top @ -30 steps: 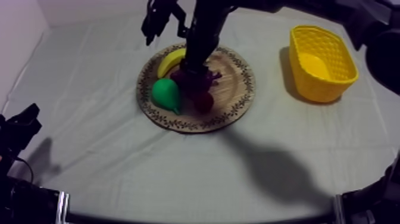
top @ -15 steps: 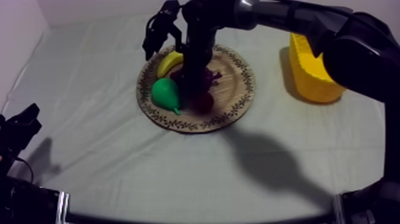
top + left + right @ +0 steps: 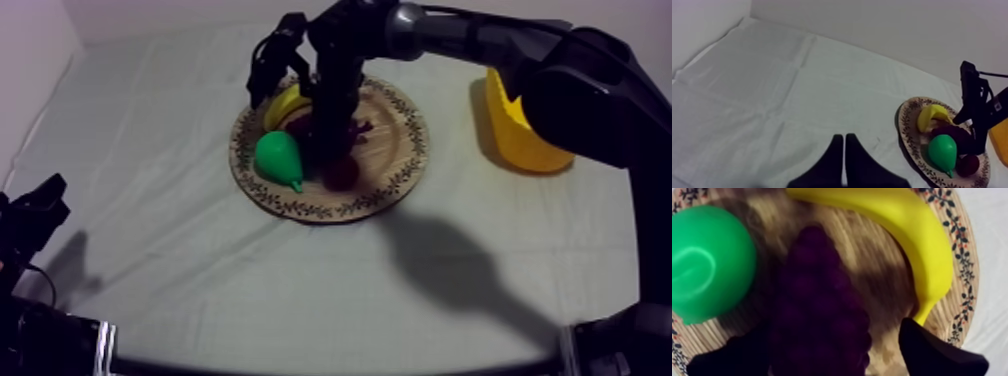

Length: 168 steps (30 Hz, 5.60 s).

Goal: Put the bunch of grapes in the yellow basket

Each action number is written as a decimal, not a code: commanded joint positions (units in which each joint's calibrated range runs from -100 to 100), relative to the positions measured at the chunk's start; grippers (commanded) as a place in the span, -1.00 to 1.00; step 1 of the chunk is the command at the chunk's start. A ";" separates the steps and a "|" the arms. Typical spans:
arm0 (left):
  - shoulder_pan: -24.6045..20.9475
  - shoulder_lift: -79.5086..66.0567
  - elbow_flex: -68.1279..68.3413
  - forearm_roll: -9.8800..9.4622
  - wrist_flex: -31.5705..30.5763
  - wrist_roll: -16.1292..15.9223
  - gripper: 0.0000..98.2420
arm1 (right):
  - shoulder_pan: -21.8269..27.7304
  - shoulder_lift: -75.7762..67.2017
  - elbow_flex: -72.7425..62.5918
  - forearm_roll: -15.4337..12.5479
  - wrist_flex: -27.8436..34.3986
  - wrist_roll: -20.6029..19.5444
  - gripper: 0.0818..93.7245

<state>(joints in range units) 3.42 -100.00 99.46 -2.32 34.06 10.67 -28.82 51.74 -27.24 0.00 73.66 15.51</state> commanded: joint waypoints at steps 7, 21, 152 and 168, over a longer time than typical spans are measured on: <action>0.02 0.00 -0.02 0.00 -0.02 0.00 -1.00 | 0.37 -0.25 0.93 -0.86 -0.69 0.50 0.19; 0.02 0.00 -0.02 0.00 -0.02 0.00 -1.00 | 0.06 -2.95 5.45 -1.37 -2.61 0.81 -0.07; 0.02 0.00 -0.02 0.00 -0.02 0.01 -1.00 | 27.40 -142.98 126.98 -1.08 -36.27 -13.87 -0.98; 0.02 0.00 -0.02 0.00 -0.02 0.00 -1.00 | 29.31 -147.38 127.02 -1.05 -37.20 -3.57 -0.99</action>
<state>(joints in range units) 3.42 -100.00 99.46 -2.32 34.06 10.68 0.48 -95.63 99.80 -1.01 36.51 12.00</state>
